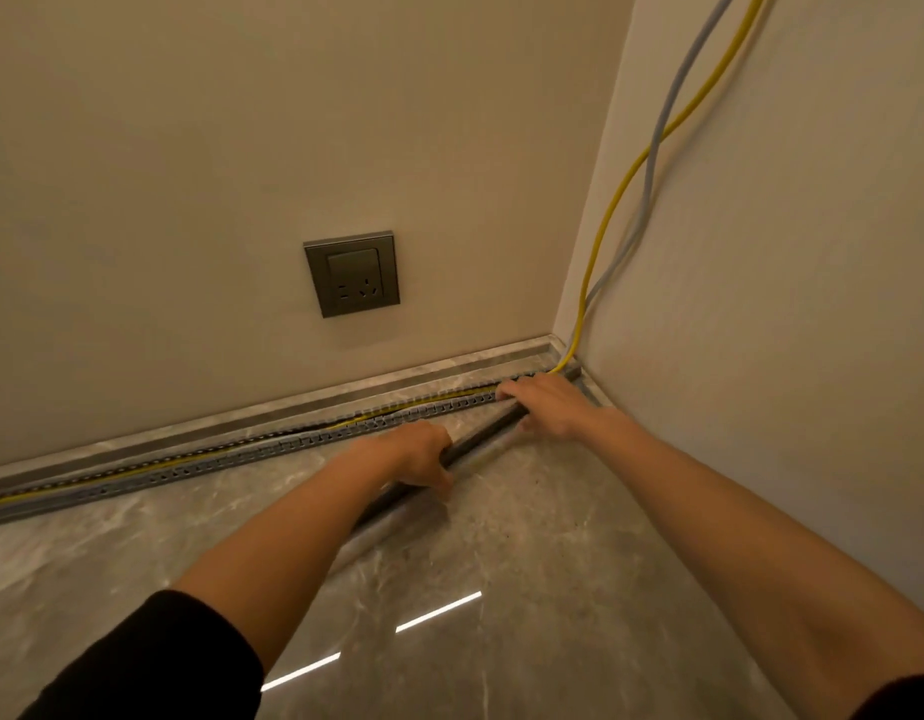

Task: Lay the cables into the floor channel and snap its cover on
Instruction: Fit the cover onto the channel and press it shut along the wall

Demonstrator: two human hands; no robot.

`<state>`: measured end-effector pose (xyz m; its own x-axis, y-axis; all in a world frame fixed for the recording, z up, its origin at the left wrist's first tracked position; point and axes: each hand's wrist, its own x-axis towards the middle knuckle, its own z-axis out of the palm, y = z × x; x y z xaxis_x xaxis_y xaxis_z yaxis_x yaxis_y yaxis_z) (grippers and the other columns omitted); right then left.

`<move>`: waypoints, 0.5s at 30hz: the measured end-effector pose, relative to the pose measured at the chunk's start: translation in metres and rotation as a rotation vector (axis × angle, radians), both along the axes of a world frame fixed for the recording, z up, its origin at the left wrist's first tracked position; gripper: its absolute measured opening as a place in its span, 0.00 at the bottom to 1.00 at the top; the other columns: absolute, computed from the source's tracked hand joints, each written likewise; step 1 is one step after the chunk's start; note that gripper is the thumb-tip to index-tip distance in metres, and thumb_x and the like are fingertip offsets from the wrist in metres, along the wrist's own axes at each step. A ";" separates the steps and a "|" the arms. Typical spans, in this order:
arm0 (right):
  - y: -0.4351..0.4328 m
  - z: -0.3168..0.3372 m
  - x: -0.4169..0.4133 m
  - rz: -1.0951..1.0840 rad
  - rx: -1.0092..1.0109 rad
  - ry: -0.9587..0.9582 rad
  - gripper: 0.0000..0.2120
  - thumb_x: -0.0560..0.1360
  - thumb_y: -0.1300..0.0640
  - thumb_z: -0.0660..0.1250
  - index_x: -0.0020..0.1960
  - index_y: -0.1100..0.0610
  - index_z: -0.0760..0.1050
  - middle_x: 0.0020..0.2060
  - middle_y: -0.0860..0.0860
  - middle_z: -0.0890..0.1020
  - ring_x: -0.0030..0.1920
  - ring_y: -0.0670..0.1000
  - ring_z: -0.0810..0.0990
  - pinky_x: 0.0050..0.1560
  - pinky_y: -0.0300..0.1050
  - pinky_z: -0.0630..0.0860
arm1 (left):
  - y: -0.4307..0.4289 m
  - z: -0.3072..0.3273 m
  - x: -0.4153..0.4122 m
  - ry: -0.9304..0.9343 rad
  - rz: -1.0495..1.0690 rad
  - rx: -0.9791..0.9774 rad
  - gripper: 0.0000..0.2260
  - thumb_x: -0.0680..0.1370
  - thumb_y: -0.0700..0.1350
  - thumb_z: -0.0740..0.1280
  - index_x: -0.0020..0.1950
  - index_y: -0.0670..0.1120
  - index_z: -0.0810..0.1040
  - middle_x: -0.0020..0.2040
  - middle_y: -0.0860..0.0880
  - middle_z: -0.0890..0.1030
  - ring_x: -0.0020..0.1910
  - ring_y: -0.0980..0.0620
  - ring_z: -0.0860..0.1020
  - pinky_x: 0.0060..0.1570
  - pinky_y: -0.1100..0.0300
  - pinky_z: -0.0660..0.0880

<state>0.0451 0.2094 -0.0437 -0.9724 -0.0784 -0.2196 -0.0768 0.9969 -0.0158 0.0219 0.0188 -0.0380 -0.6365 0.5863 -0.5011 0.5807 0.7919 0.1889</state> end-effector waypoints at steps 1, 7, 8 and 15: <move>0.000 0.004 -0.003 0.016 0.056 0.020 0.14 0.77 0.56 0.64 0.63 0.55 0.73 0.61 0.56 0.78 0.64 0.57 0.74 0.64 0.50 0.66 | -0.002 0.003 -0.002 -0.007 -0.003 0.012 0.11 0.78 0.48 0.65 0.52 0.41 0.76 0.49 0.42 0.79 0.53 0.41 0.78 0.52 0.51 0.76; -0.001 0.024 -0.018 -0.013 0.173 0.148 0.10 0.80 0.56 0.59 0.58 0.54 0.77 0.57 0.55 0.80 0.61 0.57 0.76 0.63 0.51 0.66 | -0.012 0.013 -0.008 -0.022 0.193 0.168 0.12 0.81 0.46 0.55 0.52 0.40 0.73 0.37 0.44 0.74 0.32 0.47 0.74 0.31 0.57 0.75; -0.001 0.027 -0.019 -0.015 0.182 0.161 0.11 0.81 0.57 0.58 0.58 0.55 0.76 0.58 0.55 0.80 0.62 0.57 0.76 0.64 0.51 0.66 | -0.012 0.015 -0.008 -0.001 0.202 0.187 0.13 0.82 0.46 0.55 0.54 0.39 0.73 0.37 0.44 0.73 0.33 0.47 0.73 0.30 0.58 0.72; 0.000 0.031 -0.022 -0.038 0.163 0.121 0.13 0.82 0.54 0.56 0.61 0.55 0.74 0.60 0.55 0.78 0.63 0.58 0.74 0.63 0.54 0.68 | -0.012 0.030 -0.015 0.123 0.145 0.194 0.20 0.80 0.58 0.55 0.46 0.42 0.74 0.35 0.45 0.71 0.40 0.46 0.71 0.37 0.56 0.66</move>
<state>0.0234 0.2091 -0.0131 -0.9941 -0.0142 -0.1077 -0.0307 0.9877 0.1533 0.0071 0.0065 -0.0081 -0.7702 0.5619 -0.3018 0.4918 0.8245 0.2799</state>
